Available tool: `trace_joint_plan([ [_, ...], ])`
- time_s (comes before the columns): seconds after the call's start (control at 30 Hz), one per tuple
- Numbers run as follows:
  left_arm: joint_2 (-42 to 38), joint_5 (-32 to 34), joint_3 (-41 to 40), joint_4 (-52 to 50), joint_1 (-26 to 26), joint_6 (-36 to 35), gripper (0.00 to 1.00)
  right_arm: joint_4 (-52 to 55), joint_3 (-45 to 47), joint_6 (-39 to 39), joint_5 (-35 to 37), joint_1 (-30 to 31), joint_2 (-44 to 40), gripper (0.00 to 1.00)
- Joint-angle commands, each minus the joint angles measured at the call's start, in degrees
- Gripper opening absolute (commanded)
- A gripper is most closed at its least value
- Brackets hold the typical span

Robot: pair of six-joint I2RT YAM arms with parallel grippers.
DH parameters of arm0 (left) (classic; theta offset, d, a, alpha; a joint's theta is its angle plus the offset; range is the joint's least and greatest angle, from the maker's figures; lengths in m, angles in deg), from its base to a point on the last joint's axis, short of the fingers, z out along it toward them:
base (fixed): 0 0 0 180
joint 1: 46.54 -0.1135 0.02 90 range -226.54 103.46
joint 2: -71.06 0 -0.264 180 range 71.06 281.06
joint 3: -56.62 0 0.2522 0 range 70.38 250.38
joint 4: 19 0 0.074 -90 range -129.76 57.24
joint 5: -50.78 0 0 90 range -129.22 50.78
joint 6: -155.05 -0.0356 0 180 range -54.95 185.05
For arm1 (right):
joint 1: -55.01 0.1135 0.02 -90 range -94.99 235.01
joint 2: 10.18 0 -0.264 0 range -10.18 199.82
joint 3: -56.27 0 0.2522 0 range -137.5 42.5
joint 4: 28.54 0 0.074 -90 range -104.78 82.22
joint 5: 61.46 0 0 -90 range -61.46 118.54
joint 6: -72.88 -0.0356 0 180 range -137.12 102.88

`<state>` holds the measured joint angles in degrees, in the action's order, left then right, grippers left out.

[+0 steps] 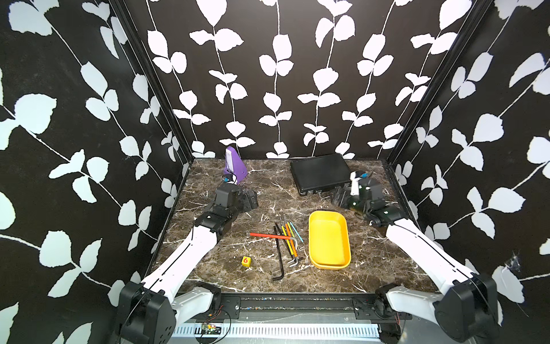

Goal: Put the hex key on the desktop into the storage box
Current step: Pick up the Allen key from the center of the board.

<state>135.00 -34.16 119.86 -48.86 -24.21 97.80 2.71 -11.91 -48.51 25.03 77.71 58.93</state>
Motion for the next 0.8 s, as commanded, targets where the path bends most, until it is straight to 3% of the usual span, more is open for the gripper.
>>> trace_joint_plan([
  [0.0,-3.96,0.11,0.5,-16.47,0.49,7.85,0.88,10.61,-5.73,4.51,2.79,3.95,0.78,0.83],
  [0.17,-11.32,4.57,-4.29,-25.81,2.68,13.4,0.86,14.48,-11.4,12.8,1.76,14.02,7.21,0.75],
  [0.27,-15.08,7.55,-5.32,-29.43,2.72,13.63,0.85,17.72,-16.62,16.96,0.5,18.68,14.02,0.69],
  [0.4,-17.01,9.42,-4.64,-32.58,2.72,12.54,0.84,22.86,-25.74,23.63,1.75,24.72,24.82,0.68],
  [0.67,-17.85,6.22,-2.92,-31.92,2.72,6.95,0.85,29.98,-39.13,32.16,2.16,29.73,41.98,0.65],
  [0.77,-18.7,5.5,-2.1,-32.78,2.72,4.48,0.83,32.35,-42.86,34.54,1.79,30.12,46.1,0.6],
])
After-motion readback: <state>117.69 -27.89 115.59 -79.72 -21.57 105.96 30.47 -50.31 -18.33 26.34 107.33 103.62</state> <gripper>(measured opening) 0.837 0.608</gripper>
